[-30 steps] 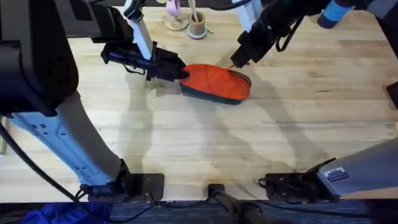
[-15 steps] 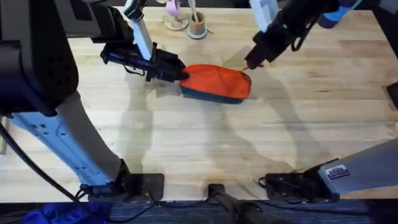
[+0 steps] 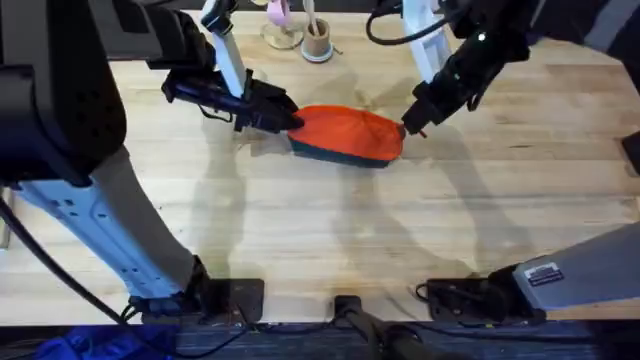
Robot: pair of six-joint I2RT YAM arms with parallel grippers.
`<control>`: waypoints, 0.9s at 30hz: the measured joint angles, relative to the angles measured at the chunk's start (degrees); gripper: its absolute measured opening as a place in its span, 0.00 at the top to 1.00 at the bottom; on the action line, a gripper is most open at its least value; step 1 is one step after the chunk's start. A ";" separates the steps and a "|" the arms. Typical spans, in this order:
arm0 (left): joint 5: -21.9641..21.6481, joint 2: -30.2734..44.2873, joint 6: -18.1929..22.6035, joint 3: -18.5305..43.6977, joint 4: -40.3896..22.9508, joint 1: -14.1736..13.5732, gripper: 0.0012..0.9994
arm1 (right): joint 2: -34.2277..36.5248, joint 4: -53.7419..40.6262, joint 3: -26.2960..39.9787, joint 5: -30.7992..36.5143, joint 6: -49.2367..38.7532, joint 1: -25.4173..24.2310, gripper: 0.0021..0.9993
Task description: Unzip the bag, pick up the pens from the table one at a time and place them inside, then zip the bag closed.
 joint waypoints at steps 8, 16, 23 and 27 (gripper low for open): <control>-0.12 0.00 0.01 0.00 -0.01 0.01 0.96 | -6.15 0.12 -1.35 -0.15 0.77 -4.03 0.97; -0.59 0.00 0.02 0.00 0.03 0.17 0.96 | -13.92 11.63 -15.35 0.28 3.47 -6.74 0.97; -0.61 0.00 0.02 0.00 0.04 0.17 0.96 | -14.56 20.37 -28.27 1.11 10.30 -6.76 0.97; -0.61 -0.01 0.02 0.00 0.07 0.17 0.96 | -20.40 18.88 -28.32 1.49 11.76 -6.76 0.97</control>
